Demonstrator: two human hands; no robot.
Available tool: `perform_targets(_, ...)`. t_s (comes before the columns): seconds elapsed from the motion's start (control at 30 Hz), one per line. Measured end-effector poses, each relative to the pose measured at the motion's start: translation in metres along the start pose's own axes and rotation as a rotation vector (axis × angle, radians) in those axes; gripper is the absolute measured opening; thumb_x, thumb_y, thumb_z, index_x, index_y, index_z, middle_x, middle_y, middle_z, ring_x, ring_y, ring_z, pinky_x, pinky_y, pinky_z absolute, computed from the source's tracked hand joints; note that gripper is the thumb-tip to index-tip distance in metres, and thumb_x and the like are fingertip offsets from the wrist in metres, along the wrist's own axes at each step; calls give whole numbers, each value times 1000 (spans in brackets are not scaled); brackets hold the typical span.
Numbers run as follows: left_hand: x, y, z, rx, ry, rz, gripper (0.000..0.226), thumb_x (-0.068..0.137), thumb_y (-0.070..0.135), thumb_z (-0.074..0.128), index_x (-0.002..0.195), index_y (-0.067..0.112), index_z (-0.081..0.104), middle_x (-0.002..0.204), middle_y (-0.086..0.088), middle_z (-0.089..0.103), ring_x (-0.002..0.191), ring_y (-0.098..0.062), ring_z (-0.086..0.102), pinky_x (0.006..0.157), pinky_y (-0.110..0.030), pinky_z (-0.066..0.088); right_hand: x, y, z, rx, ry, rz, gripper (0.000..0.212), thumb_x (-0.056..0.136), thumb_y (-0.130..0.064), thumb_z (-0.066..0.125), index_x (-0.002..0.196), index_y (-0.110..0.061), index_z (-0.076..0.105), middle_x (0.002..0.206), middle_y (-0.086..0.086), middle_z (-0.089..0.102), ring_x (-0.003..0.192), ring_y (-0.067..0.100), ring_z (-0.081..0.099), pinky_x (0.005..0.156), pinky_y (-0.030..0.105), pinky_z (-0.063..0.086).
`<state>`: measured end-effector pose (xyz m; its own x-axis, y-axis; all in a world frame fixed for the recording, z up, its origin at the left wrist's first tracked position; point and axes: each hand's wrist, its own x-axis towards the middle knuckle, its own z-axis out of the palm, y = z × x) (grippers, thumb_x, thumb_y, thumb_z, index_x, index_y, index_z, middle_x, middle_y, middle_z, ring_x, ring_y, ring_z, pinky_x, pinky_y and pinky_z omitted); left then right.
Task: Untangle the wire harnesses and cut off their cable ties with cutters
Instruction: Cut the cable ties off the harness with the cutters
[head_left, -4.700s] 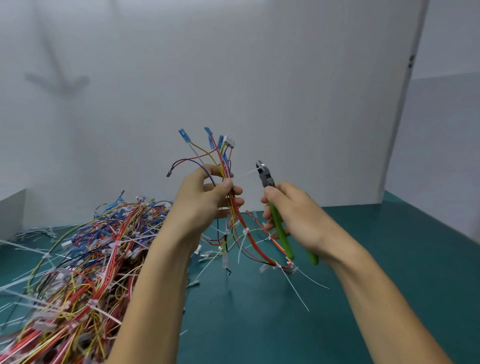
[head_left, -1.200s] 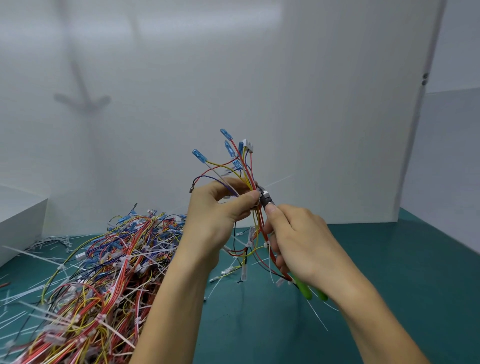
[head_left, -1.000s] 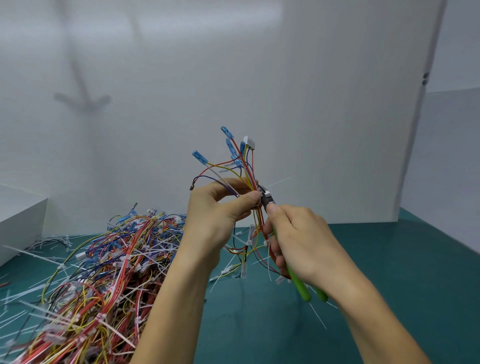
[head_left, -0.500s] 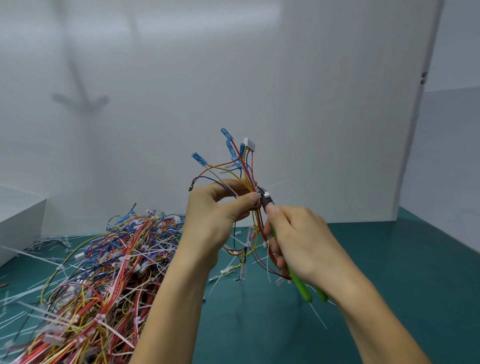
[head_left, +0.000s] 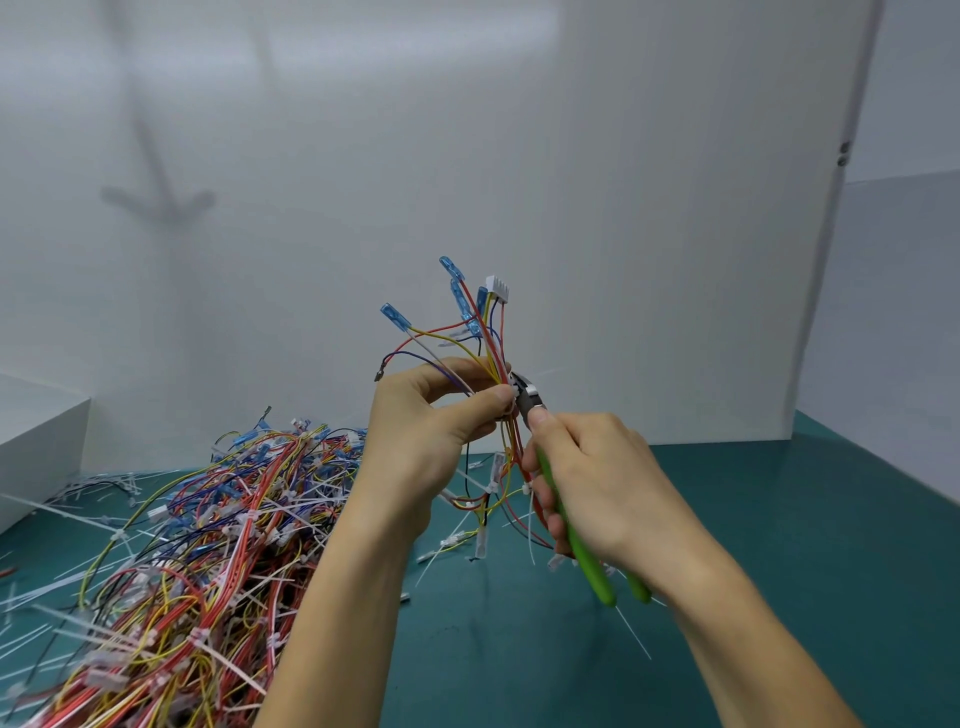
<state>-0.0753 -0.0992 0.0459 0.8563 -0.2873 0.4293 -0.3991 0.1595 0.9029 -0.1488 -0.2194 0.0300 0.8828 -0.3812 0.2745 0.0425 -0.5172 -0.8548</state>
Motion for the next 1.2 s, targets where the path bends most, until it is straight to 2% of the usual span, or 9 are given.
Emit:
perform_targets(0.1, 0, -1, -1, 11, -3, 3, 18, 80, 3, 76, 81, 21, 76, 79, -1, 77, 73, -12, 73, 69, -22, 59, -1, -1, 0, 86, -36, 12, 49, 103, -40, 38, 71, -11, 60, 54, 6, 56, 41, 19, 53, 44, 34, 53)
perform_targets(0.3, 2, -2, -4, -3, -18, -6, 16, 80, 3, 75, 84, 18, 76, 80, -3, 77, 75, -13, 73, 72, -24, 60, -2, -3, -2, 249, -127, 70, 49, 104, -40, 38, 75, -8, 60, 54, 6, 54, 46, 23, 51, 48, 36, 53)
perform_targets(0.57, 2, 3, -7, -134, 37, -72, 11, 83, 5, 73, 77, 14, 76, 76, -11, 75, 71, -21, 74, 62, -23, 59, 7, 4, -16, 275, 62, 38, 39, 96, -48, 53, 85, -15, 70, 67, -1, 71, 60, 20, 68, 67, 44, 61)
perform_targets(0.67, 2, 7, -8, -209, 17, -117, 15, 82, 7, 74, 69, 15, 78, 75, -11, 75, 69, -21, 73, 61, -23, 59, 6, 7, -16, 209, 68, -4, 21, 86, -39, 71, 82, -18, 70, 74, -3, 74, 63, 16, 69, 72, 46, 62)
perform_targets(0.8, 2, 8, -4, -367, -10, -171, 3, 77, 12, 76, 75, 9, 76, 81, -12, 76, 73, -22, 75, 62, -22, 58, 6, 7, -12, 177, 16, -50, 10, 84, -18, 77, 83, -17, 67, 63, -4, 68, 58, 12, 64, 63, 34, 58)
perform_targets(0.9, 4, 7, -4, -493, -43, -204, 21, 70, 22, 75, 80, 4, 76, 89, -14, 76, 80, -22, 75, 66, -22, 59, 5, 5, -11, 262, 56, -112, 13, 86, -8, 74, 80, -14, 65, 57, -6, 64, 50, 8, 58, 50, 23, 48)
perform_targets(1.0, 5, 7, -10, -530, -112, -247, 36, 74, 33, 71, 94, 2, 72, 99, -16, 76, 93, -26, 74, 70, -25, 60, 5, 4, -14, 349, 147, -137, 18, 85, -1, 73, 77, -13, 62, 56, -4, 62, 52, 12, 59, 54, 31, 55)
perform_targets(1.1, 6, 5, -16, -388, -133, -321, 56, 81, 47, 64, 114, 2, 61, 102, -12, 76, 94, -27, 74, 69, -30, 61, 6, 6, -16, 424, 217, -155, 22, 84, 4, 72, 75, -13, 60, 57, -3, 62, 52, 14, 59, 56, 30, 56)
perform_targets(1.2, 3, 10, -19, -212, -215, -367, 71, 73, 65, 61, 114, 7, 63, 101, -10, 77, 90, -26, 75, 69, -31, 62, 8, 8, -16, 470, 283, -167, 20, 84, 2, 73, 76, -13, 61, 59, -5, 64, 54, 12, 61, 53, 22, 55)
